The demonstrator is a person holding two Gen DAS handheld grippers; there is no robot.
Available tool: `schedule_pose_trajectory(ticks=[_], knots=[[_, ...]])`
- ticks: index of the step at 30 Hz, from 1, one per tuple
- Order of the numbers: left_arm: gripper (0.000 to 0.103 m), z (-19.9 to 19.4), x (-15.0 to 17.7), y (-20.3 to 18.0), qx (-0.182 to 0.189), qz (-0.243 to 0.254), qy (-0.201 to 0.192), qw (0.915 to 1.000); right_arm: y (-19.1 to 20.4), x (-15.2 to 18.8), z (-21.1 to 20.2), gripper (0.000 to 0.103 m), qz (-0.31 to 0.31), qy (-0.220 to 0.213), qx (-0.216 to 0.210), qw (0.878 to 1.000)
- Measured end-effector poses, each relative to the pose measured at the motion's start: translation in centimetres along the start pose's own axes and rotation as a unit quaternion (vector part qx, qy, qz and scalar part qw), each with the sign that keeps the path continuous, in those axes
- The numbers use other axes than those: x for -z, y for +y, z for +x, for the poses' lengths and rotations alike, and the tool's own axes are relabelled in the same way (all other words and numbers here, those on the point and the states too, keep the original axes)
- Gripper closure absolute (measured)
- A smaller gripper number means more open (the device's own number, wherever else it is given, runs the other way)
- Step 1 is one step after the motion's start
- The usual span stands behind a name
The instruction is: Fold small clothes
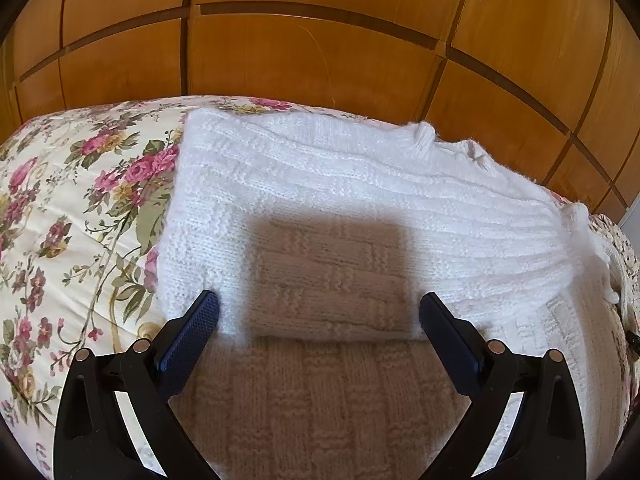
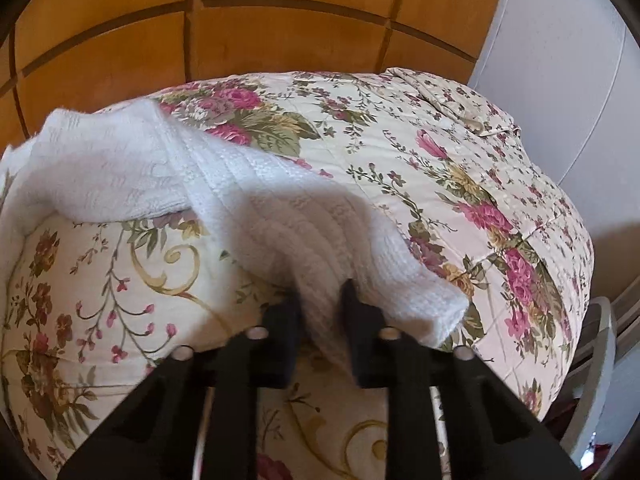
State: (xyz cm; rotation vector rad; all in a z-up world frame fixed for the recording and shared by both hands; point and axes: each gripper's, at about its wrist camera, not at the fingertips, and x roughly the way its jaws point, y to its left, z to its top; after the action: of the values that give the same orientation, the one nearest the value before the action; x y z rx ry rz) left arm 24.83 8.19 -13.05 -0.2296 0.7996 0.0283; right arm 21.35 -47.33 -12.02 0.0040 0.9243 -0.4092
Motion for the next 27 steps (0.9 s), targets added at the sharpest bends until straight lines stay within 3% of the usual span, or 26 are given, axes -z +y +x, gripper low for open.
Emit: schedule_pose_trajectory(ticks=[2,4,7,12,14,18,24,25,27], knots=[[0.004,0.0,0.0,0.1,0.003,-0.002,-0.001,1.0000,-0.1,-0.4,-0.7,0.090,0.020,0.005,-0.020,1.000],[0.004,0.0,0.0,0.2,0.005,-0.003,-0.001,1.0000,-0.1,-0.8,-1.9,0.091,0.062,0.011,-0.076,0.995],[0.004,0.0,0.1,0.3,0.008,-0.004,-0.002,1.0000,1.1,-1.6,-3.8,0.091,0.109,0.023,-0.180,0.977],[0.004,-0.1,0.1,0.5,0.015,-0.009,-0.004,0.9998,6.1,-2.6,-6.4,0.091,0.134,0.040,-0.340,0.930],[0.004,-0.2,0.1,0.5,0.016,-0.011,-0.005,0.9998,8.1,-2.9,-7.0,0.091,0.130,0.043,-0.369,0.919],[0.004,-0.2,0.1,0.5,0.020,-0.014,-0.006,0.9997,12.8,-3.1,-7.6,0.091,0.141,0.062,-0.443,0.883],[0.004,-0.2,0.1,0.5,0.020,-0.013,-0.006,0.9997,18.9,-3.1,-7.9,0.091,0.117,0.060,-0.482,0.866],[0.004,-0.1,0.1,0.5,0.020,-0.013,-0.006,0.9997,19.6,-2.9,-7.9,0.088,0.105,0.056,-0.476,0.871],[0.004,-0.2,0.1,0.5,0.021,-0.014,-0.006,0.9997,21.7,-2.5,-7.6,0.064,0.061,0.042,-0.431,0.899]])
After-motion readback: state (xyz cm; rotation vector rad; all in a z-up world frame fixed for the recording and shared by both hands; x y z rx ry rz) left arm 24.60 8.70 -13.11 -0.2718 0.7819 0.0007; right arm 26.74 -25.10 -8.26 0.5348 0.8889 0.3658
